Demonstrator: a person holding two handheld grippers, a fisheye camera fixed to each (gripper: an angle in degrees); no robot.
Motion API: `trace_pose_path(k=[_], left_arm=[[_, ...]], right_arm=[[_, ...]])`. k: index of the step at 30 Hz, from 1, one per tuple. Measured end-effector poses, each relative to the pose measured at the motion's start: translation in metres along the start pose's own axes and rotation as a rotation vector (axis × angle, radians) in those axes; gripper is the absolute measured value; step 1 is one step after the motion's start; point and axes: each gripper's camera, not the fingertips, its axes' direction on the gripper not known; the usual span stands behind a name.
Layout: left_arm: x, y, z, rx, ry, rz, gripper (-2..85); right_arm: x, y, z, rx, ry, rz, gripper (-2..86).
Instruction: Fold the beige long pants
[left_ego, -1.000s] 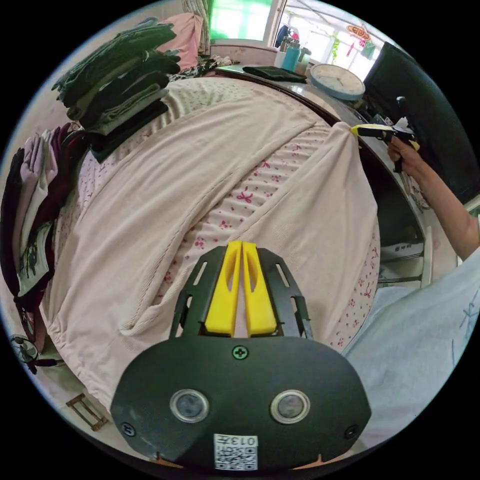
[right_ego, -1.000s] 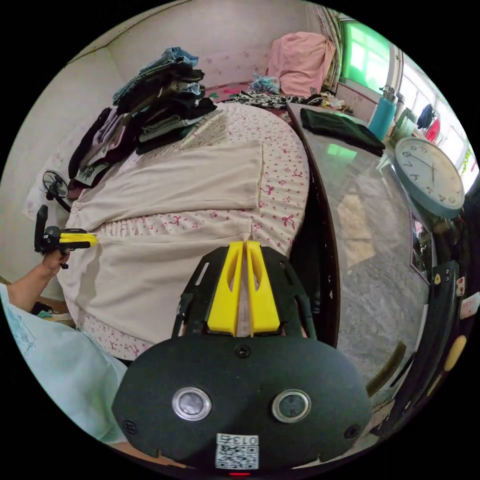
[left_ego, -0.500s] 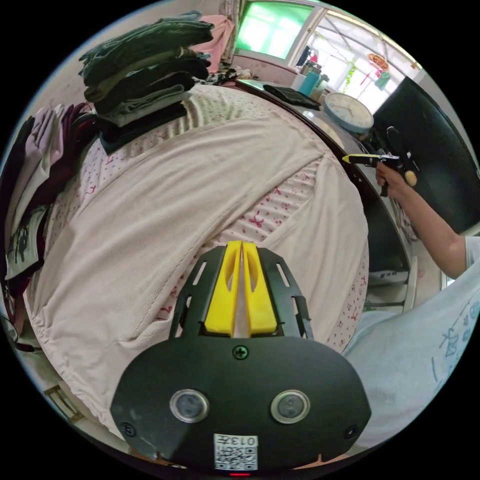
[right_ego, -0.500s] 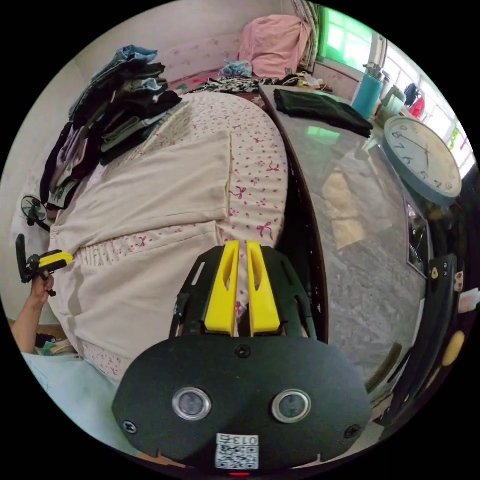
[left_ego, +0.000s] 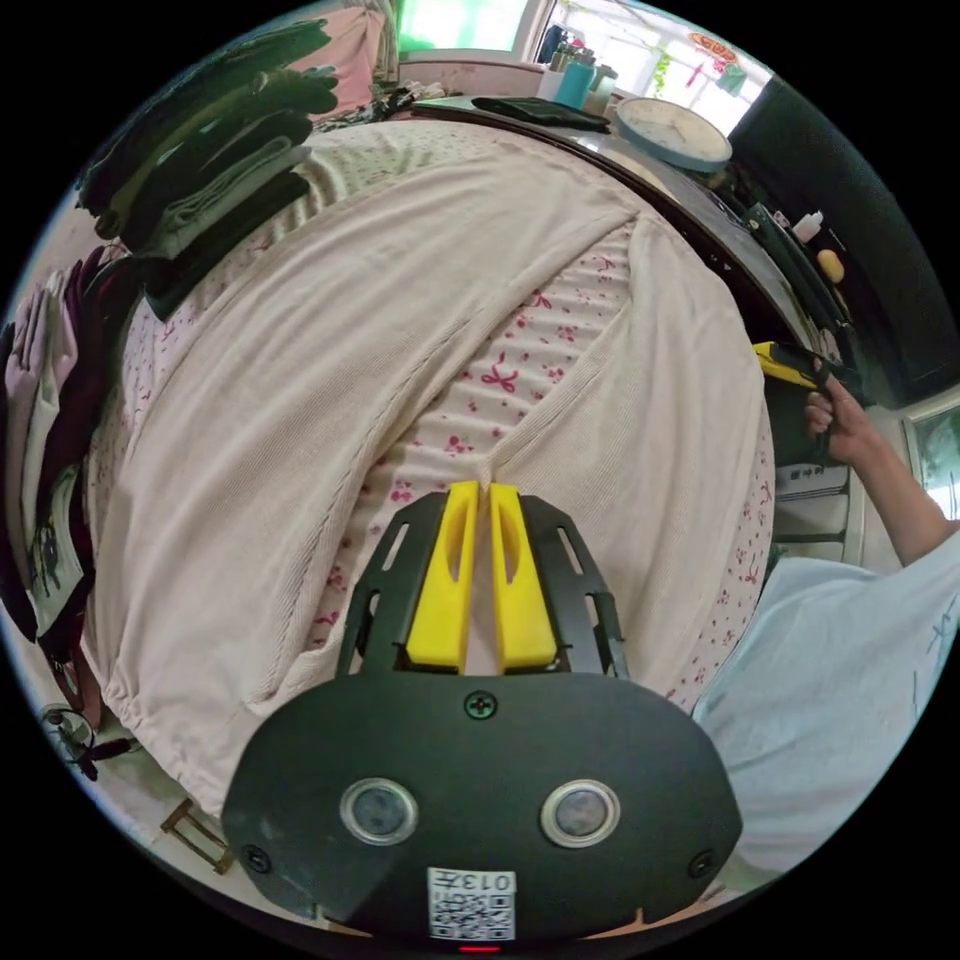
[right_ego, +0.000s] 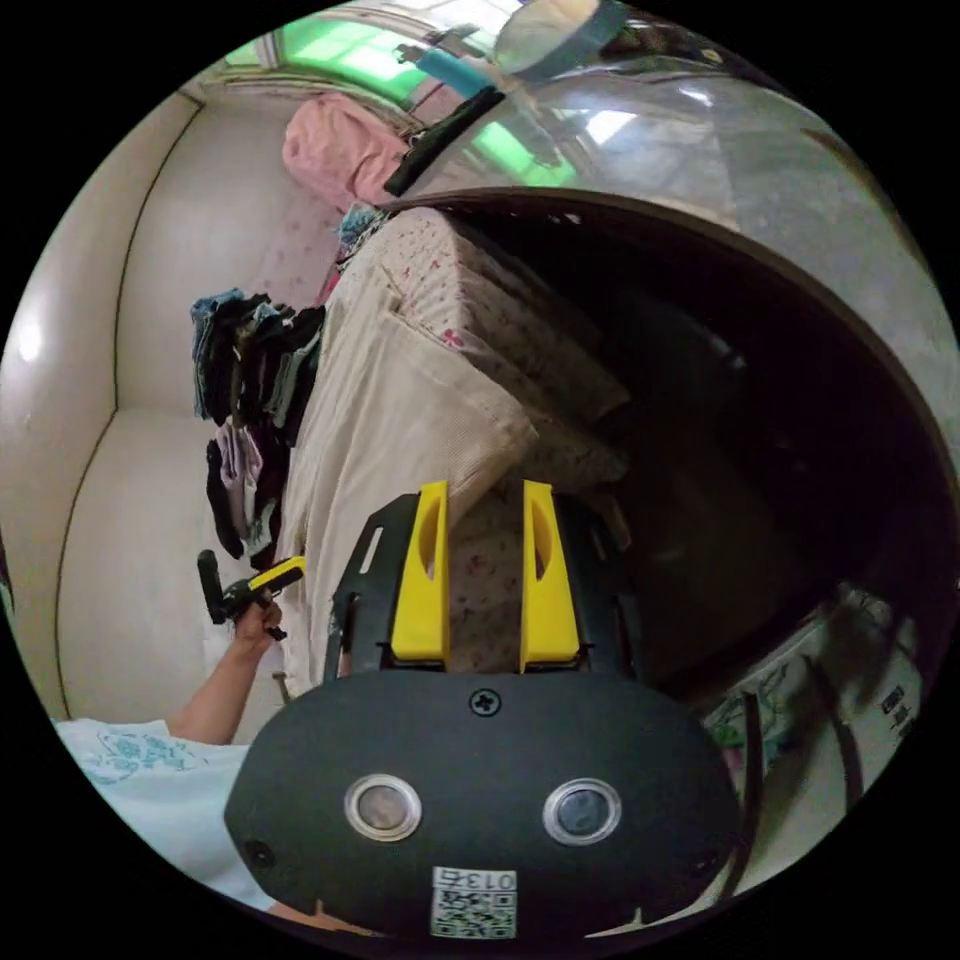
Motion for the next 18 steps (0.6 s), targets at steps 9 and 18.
trace_pose_path(k=[9, 18], left_arm=[[-0.005, 0.008, -0.025, 0.076, 0.018, -0.028, 0.5], [-0.006, 0.008, -0.022, 0.075, 0.030, -0.075, 0.4]], right_arm=[[0.034, 0.010, 0.003, 0.029, -0.226, 0.110, 11.5], [0.011, 0.005, 0.007, -0.006, -0.220, 0.048, 8.1]])
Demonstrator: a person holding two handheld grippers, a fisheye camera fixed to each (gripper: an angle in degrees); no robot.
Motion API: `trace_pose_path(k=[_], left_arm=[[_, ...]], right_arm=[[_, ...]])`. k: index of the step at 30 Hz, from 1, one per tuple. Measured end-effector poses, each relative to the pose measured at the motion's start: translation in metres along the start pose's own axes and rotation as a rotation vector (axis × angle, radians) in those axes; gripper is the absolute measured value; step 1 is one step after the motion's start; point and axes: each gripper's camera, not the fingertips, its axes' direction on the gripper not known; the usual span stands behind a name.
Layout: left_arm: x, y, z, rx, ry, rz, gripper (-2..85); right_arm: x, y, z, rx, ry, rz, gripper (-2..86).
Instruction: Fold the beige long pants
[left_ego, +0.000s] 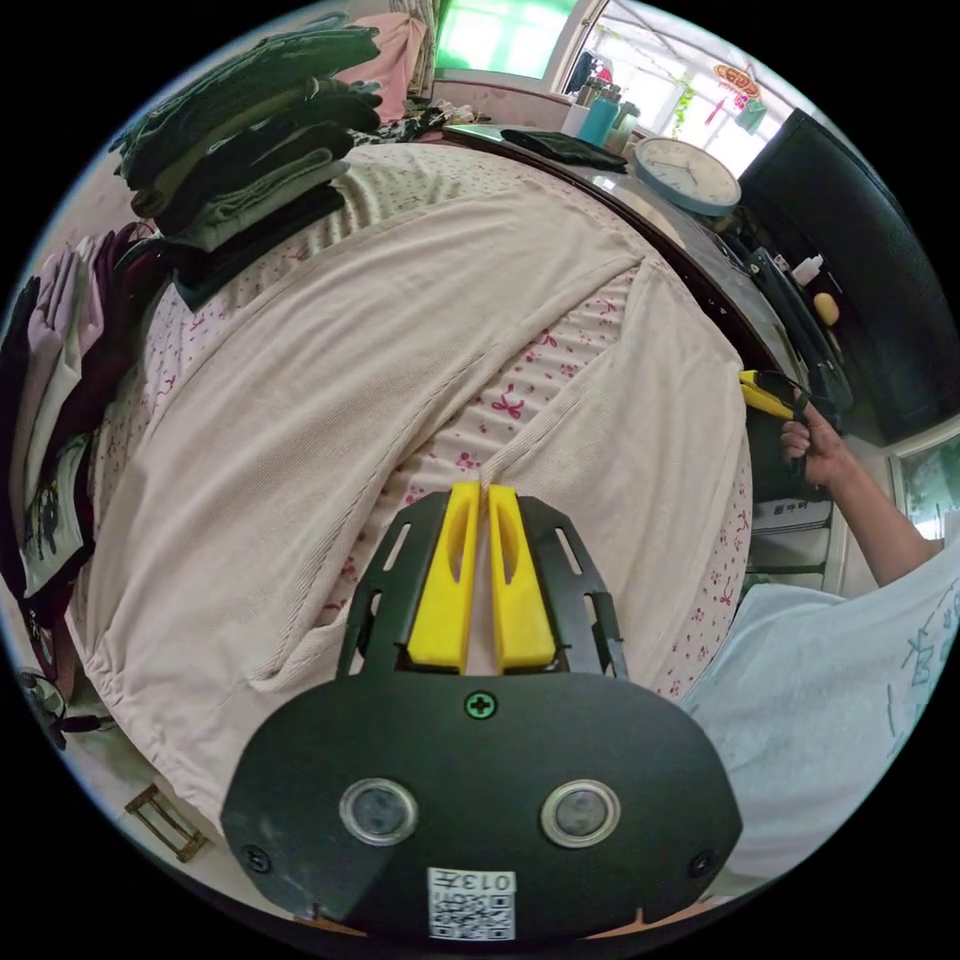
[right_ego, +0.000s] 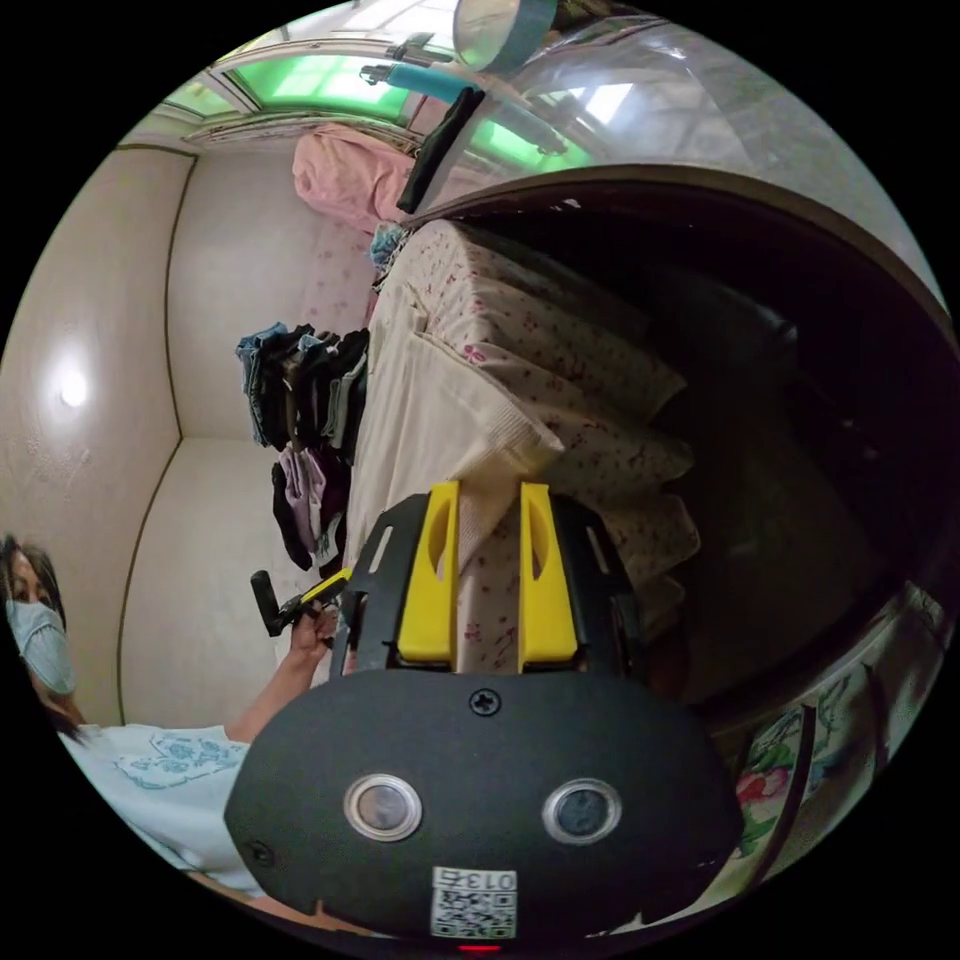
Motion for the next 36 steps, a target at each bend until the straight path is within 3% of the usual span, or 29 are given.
trace_pose_path(k=[5, 13, 18, 23, 27, 29, 33, 36], left_arm=[[-0.001, 0.003, -0.010, 0.027, 0.002, 0.000, 0.4], [-0.009, 0.001, 0.005, 0.058, 0.021, -0.082, 0.5], [-0.012, 0.002, 0.018, 0.041, 0.036, -0.130, 1.0], [-0.015, 0.034, -0.025, 0.130, -0.063, -0.141, 1.9], [-0.004, 0.054, -0.030, 0.135, -0.035, -0.127, 1.5], [0.007, 0.053, -0.020, 0.096, -0.075, -0.107, 1.3], [0.019, 0.044, -0.004, 0.073, -0.120, -0.116, 0.8], [0.009, 0.039, 0.005, 0.068, -0.106, -0.159, 0.4]], right_arm=[[-0.037, 0.005, -0.009, -0.033, 0.187, -0.099, 1.8], [-0.092, 0.020, -0.005, -0.100, 0.445, -0.277, 0.7], [-0.104, 0.015, 0.019, -0.184, 0.471, -0.245, 1.3], [-0.167, 0.026, 0.019, -0.175, 0.849, -0.442, 2.3], [-0.243, 0.031, 0.058, -0.144, 0.780, -0.766, 1.0], [-0.286, 0.031, 0.109, -0.245, 0.641, -0.922, 0.7], [-0.330, 0.031, 0.181, -0.372, 0.594, -1.041, 0.4], [-0.341, 0.021, 0.211, -0.406, 0.702, -1.031, 0.4]])
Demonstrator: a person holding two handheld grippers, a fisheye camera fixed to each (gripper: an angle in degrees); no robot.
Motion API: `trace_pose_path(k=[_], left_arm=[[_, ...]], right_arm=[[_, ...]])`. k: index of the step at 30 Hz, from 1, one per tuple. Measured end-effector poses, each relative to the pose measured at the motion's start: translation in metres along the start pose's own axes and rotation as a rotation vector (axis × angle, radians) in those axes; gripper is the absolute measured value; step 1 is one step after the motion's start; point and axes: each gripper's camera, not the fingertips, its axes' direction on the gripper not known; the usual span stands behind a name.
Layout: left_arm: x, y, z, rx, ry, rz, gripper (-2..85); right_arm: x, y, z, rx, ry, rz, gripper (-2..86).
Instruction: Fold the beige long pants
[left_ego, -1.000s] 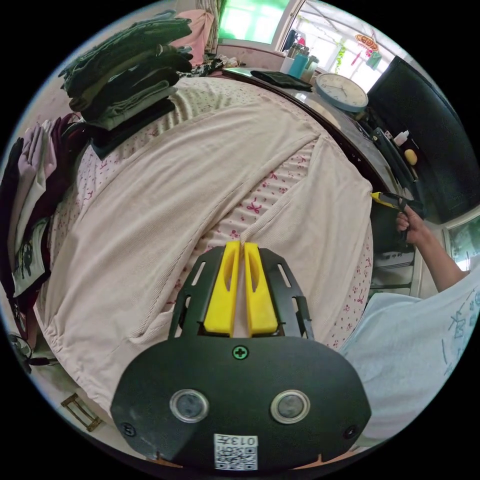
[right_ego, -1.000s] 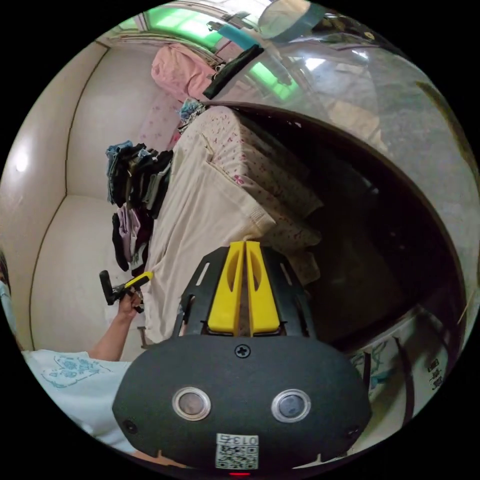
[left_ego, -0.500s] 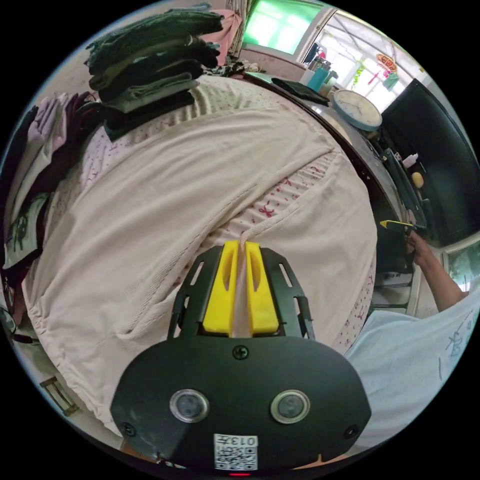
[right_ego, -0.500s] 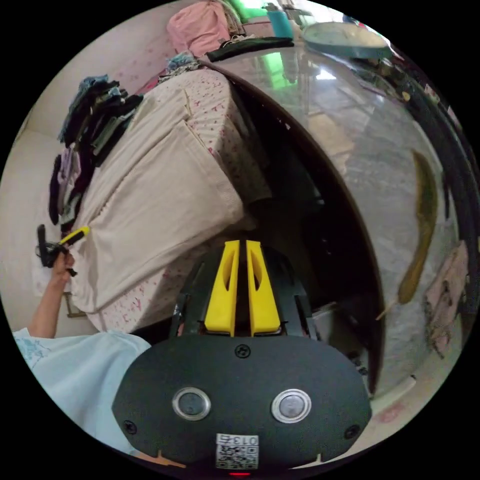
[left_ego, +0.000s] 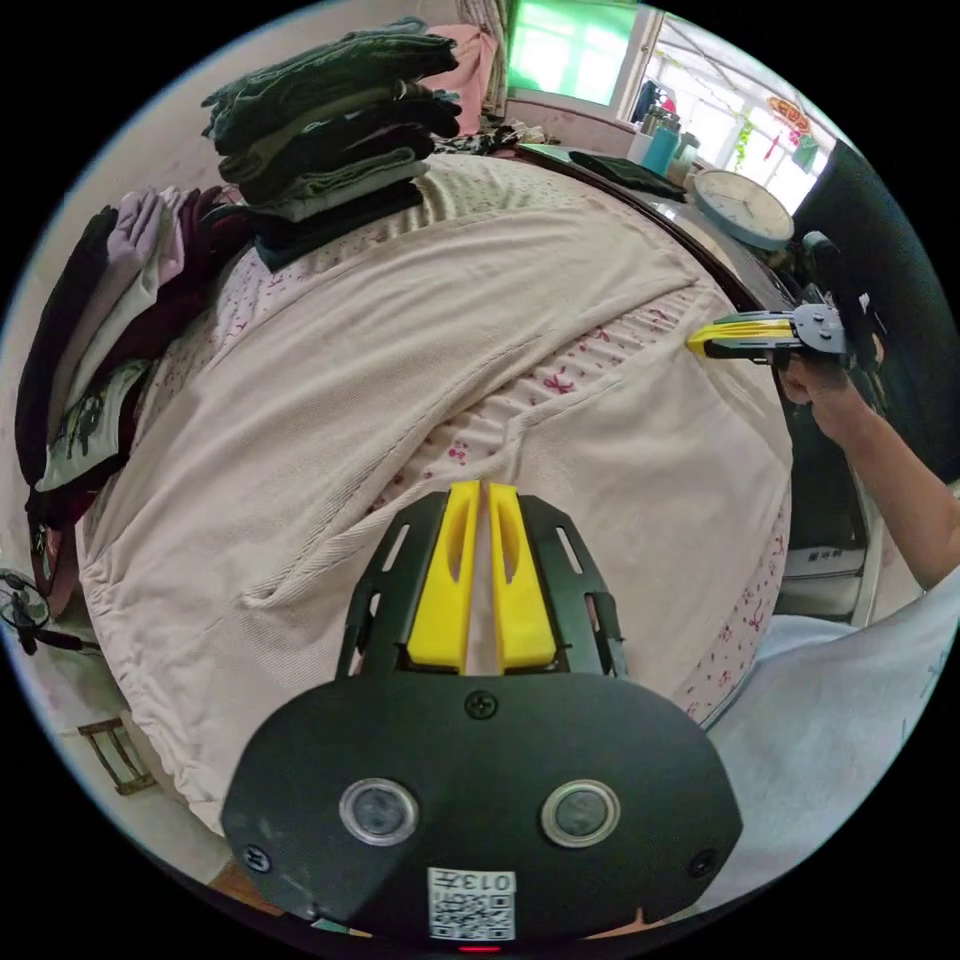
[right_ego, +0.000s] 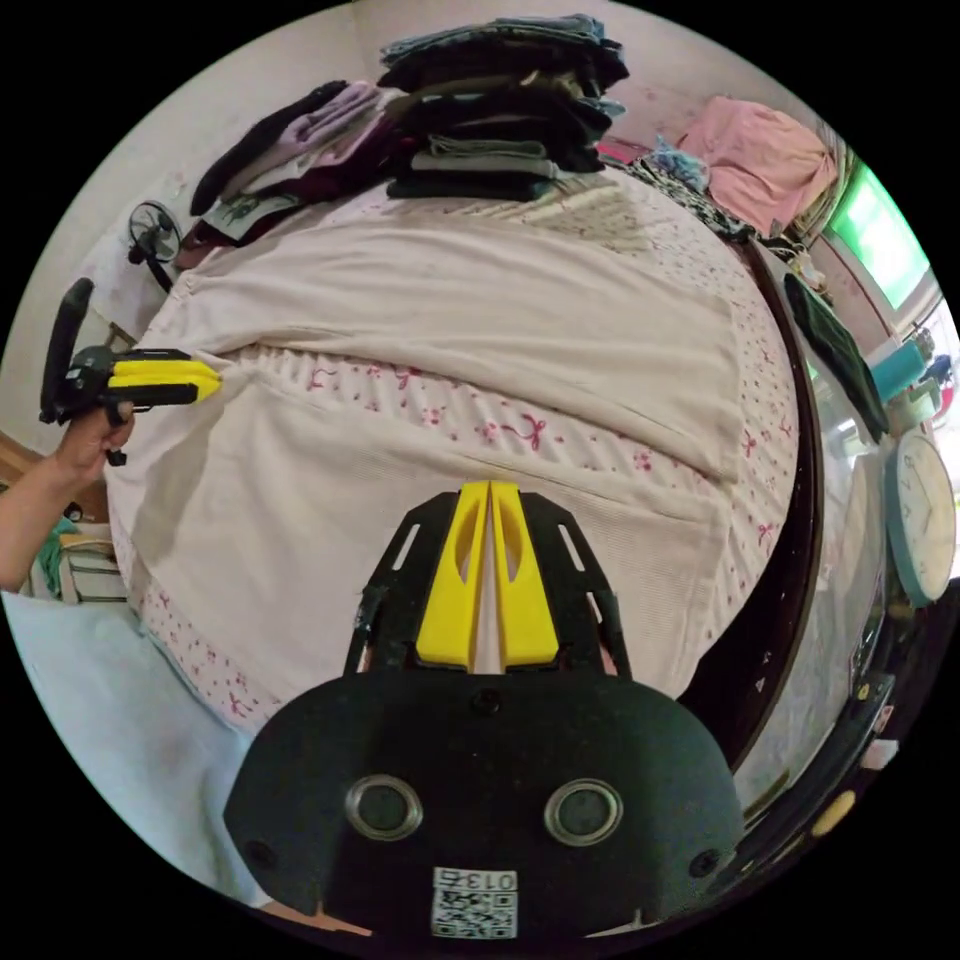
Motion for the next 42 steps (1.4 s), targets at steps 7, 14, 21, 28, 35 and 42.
trace_pose_path(k=[7, 14, 21, 28, 35, 42], left_arm=[[-0.022, 0.006, -0.005, 0.055, 0.063, -0.072, -0.2], [-0.046, 0.024, -0.008, 0.041, -0.007, -0.122, -0.2], [-0.051, 0.006, 0.011, 0.023, -0.065, -0.129, -0.3], [-0.059, 0.049, -0.026, 0.106, -0.056, -0.173, -0.3], [-0.009, 0.116, -0.038, -0.014, -0.006, 0.044, -0.3], [0.038, 0.121, -0.001, -0.050, -0.001, 0.157, -0.2]], right_arm=[[0.037, 0.002, -0.024, -0.014, -0.094, 0.147, 0.3], [-0.005, 0.010, -0.072, 0.052, -0.010, 0.109, 0.2], [-0.025, 0.016, -0.057, -0.093, 0.093, 0.116, 0.0], [-0.036, 0.016, -0.073, -0.131, 0.146, 0.151, 0.1], [-0.147, 0.014, -0.096, -0.031, -0.072, -0.152, 0.2], [-0.207, 0.027, -0.071, -0.091, -0.040, -0.283, 0.0]])
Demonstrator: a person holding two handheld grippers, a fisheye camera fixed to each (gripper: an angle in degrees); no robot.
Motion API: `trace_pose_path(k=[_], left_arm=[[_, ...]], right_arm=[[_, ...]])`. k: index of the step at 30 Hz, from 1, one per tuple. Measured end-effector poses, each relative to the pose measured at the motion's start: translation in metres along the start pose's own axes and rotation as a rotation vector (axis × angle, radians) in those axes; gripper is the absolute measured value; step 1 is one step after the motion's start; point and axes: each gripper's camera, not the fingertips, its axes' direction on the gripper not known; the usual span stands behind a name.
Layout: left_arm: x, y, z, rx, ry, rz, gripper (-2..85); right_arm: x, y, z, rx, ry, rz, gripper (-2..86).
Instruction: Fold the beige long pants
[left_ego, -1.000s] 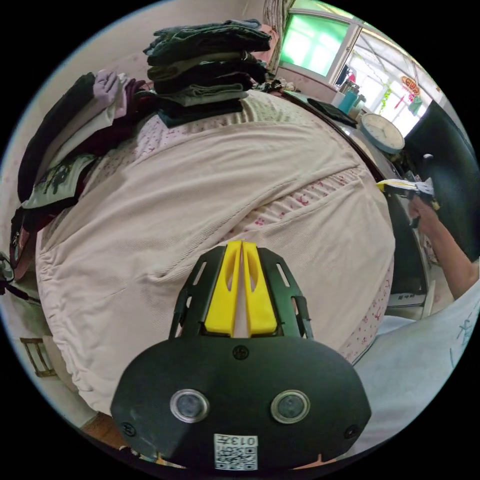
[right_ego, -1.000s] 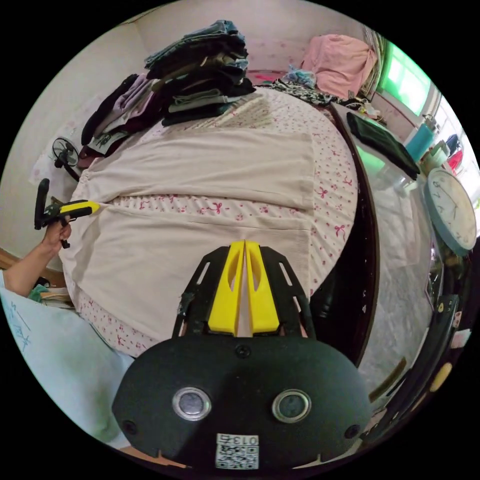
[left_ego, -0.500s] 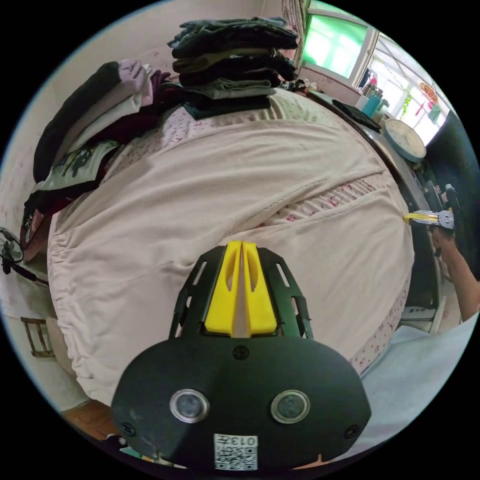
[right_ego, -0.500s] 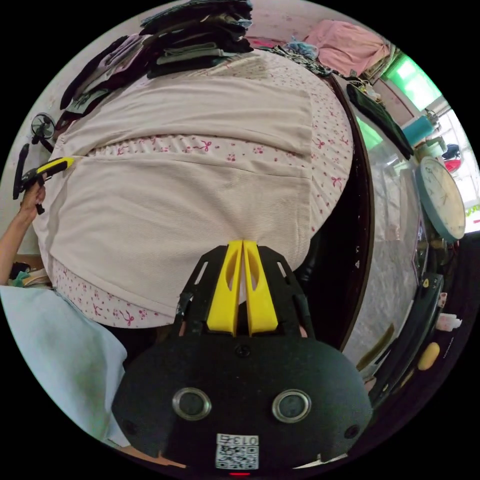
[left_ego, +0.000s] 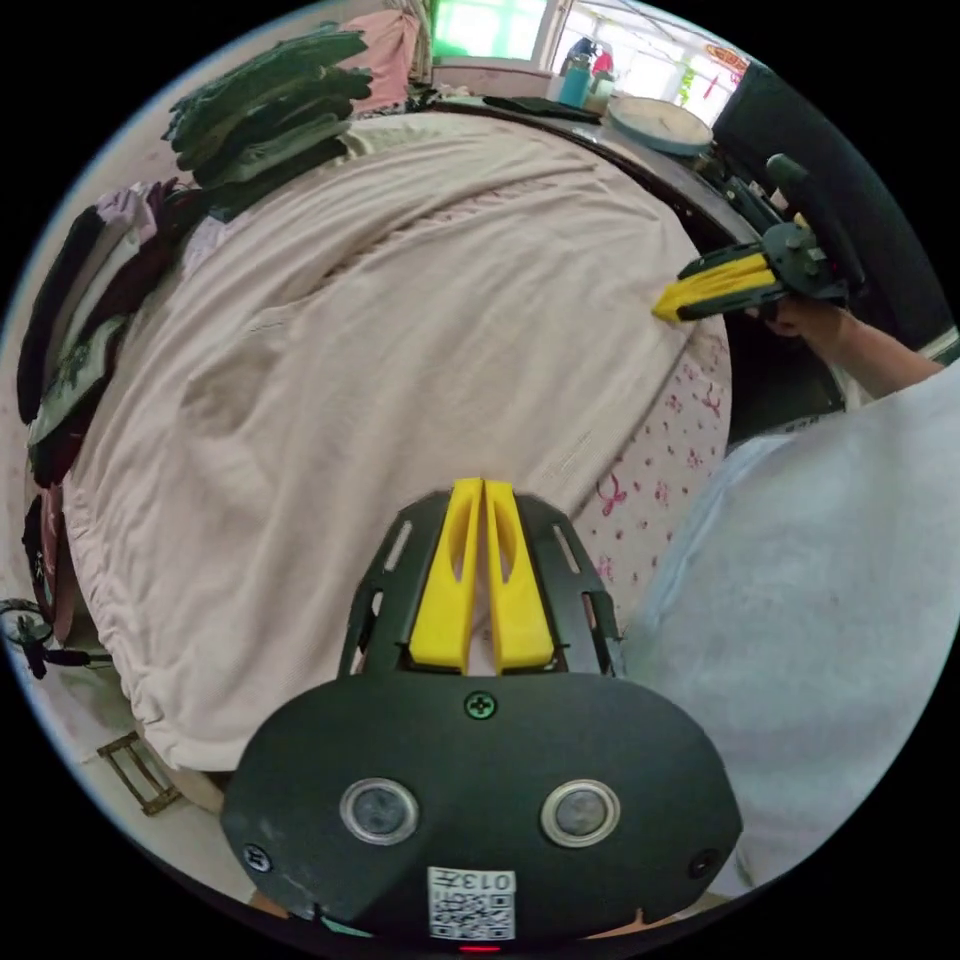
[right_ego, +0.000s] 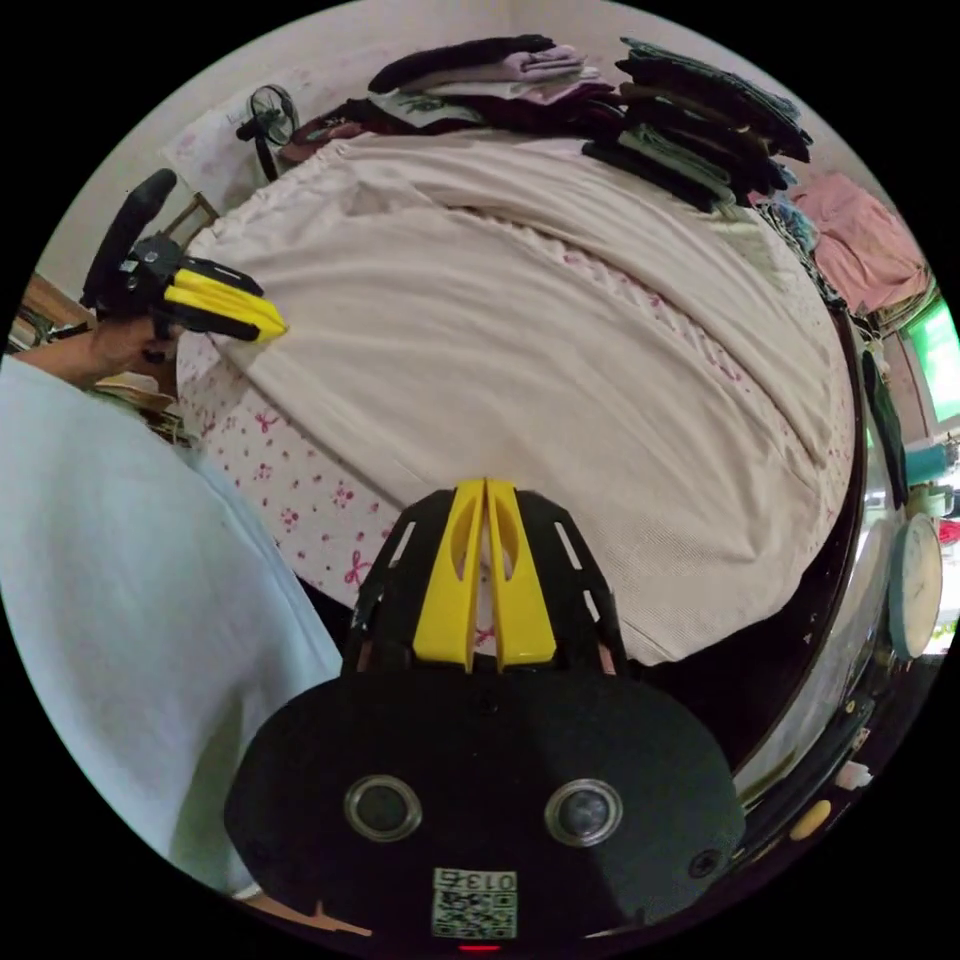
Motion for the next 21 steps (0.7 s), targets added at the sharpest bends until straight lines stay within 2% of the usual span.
trace_pose_path(k=[7, 9, 11, 13, 21], left_arm=[[0.006, 0.002, -0.003, -0.021, 0.022, 0.024, -0.3], [0.003, -0.009, -0.014, 0.042, 0.034, 0.009, -0.3], [0.002, -0.024, -0.021, 0.081, 0.035, 0.010, -0.3], [0.004, -0.045, -0.015, 0.085, 0.027, 0.033, -0.3], [-0.004, -0.083, 0.016, 0.002, 0.015, 0.018, -0.3]], right_arm=[[-0.014, 0.021, -0.010, -0.010, 0.009, 0.024, 0.0], [-0.012, 0.018, -0.017, -0.004, 0.013, 0.025, 0.0], [0.006, 0.019, -0.036, 0.107, 0.024, 0.108, 0.1], [0.028, 0.017, -0.044, 0.131, 0.081, 0.199, 0.1], [0.134, 0.005, -0.033, 0.097, 0.191, 0.483, 0.3]])
